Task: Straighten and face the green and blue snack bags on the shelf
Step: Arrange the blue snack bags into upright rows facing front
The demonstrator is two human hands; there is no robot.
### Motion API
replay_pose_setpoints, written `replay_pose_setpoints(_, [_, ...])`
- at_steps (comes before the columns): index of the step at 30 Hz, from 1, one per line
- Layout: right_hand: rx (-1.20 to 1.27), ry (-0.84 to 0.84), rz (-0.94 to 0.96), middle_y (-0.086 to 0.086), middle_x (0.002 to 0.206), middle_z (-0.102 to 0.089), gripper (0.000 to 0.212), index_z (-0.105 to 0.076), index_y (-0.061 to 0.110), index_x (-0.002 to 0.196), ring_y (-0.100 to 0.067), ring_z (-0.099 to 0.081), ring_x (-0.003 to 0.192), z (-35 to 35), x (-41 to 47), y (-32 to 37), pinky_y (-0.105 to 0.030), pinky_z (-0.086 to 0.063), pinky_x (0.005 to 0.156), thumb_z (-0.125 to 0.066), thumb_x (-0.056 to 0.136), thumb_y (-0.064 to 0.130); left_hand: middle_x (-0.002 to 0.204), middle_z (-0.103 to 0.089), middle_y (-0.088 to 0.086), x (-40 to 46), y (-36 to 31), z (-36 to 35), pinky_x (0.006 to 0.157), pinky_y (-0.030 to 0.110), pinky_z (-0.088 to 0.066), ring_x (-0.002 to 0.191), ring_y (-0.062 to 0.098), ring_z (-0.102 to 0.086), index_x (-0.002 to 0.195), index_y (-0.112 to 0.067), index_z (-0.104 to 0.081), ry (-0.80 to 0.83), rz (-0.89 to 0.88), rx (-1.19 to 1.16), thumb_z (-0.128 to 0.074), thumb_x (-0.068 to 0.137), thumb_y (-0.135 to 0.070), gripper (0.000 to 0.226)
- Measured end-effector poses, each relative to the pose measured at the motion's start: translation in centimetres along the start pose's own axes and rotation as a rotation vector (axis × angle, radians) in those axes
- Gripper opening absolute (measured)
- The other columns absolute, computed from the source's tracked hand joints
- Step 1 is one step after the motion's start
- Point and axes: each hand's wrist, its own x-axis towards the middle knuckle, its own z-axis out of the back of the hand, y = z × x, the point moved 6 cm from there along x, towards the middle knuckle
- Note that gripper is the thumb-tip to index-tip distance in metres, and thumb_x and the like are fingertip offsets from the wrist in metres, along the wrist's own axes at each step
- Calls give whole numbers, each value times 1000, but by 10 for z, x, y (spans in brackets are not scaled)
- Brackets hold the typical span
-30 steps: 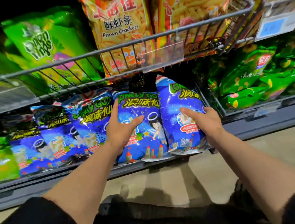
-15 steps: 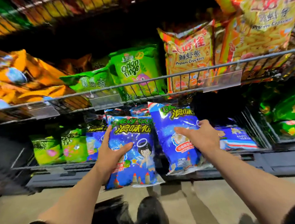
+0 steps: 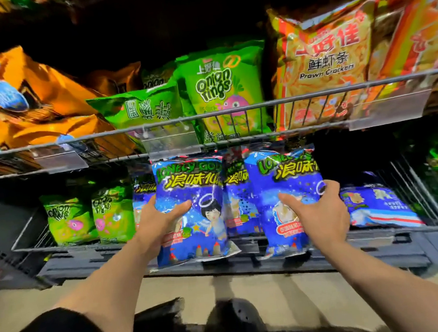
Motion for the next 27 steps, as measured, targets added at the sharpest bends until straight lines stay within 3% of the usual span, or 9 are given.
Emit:
replay_pose_setpoints(3, [-20, -73, -57, -8, 92, -60, 76, -42, 12, 109, -36, -60, 93, 9, 10, -13, -38, -39, 72, -81, 59, 55, 82, -69, 21, 2, 8, -31, 44, 35, -48, 56, 20, -47, 125, -15, -53, 102, 66, -18, -89, 61, -34, 76])
replay_pose_setpoints(6, [-33, -82, -78, -11, 95, -61, 81, -41, 10, 113, -36, -59, 95, 18, 19, -21, -39, -40, 73, -80, 60, 58, 42, -54, -3, -1, 6, -49, 43, 34, -51, 38, 6, -38, 118, -31, -41, 69, 56, -3, -76, 80, -18, 53])
replay_pose_setpoints(7, [-41, -78, -78, -13, 98, -63, 82, -41, 10, 114, -36, -59, 95, 21, 21, -23, -39, -40, 74, -80, 60, 58, 42, -48, -5, -3, 7, -54, 40, 33, -49, 37, 5, -36, 112, -32, -42, 63, 82, -30, -76, 81, -16, 48])
replay_pose_setpoints(9, [-37, -76, -69, -14, 100, -64, 83, -41, 10, 116, -36, -59, 95, 24, 23, -25, -39, -40, 73, -80, 60, 58, 56, -61, -3, 7, 14, -54, 41, 25, -50, 41, 8, -50, 112, -26, -52, 83, 51, -59, -80, 75, -19, 47])
replay_pose_setpoints(12, [-16, -67, -60, -12, 99, -64, 81, -43, 11, 114, -35, -60, 94, 26, 21, -29, -37, -39, 72, -80, 60, 57, 110, -71, 7, 7, 7, -46, 81, 38, -59, 94, 19, -70, 127, -16, -54, 82, 16, -80, -90, 60, -29, 78])
replay_pose_setpoints(15, [18, -55, -46, -7, 93, -60, 76, -43, 10, 110, -35, -59, 94, 25, 17, -26, -37, -38, 73, -82, 60, 54, 106, -72, 8, 9, -1, -38, 84, 42, -57, 99, 27, -69, 122, -15, -57, 80, -25, -90, -82, 70, -9, 59])
replay_pose_setpoints(20, [74, -56, -47, -17, 101, -64, 77, -42, 10, 110, -39, -59, 97, -3, 12, -6, -41, -40, 76, -82, 60, 52, 123, -57, -10, 24, -6, -36, 98, 37, -48, 111, 18, -61, 140, -23, -39, 63, -26, -49, -87, 68, -18, 87])
replay_pose_setpoints(22, [79, -77, -63, -20, 104, -63, 78, -42, 10, 111, -41, -59, 98, -11, 16, -2, -42, -42, 77, -82, 60, 52, 137, -54, -2, 37, 0, -36, 101, 46, -47, 118, 23, -59, 144, -22, -37, 82, -4, -40, -95, 53, -32, 108])
replay_pose_setpoints(27, [71, -65, -49, -18, 105, -65, 81, -43, 12, 115, -38, -60, 99, -22, 35, -8, -43, -45, 81, -82, 58, 53, 146, -34, -12, 61, 7, -29, 108, 45, -41, 132, 17, -45, 151, -19, -24, 57, -10, -15, -92, 57, -34, 117])
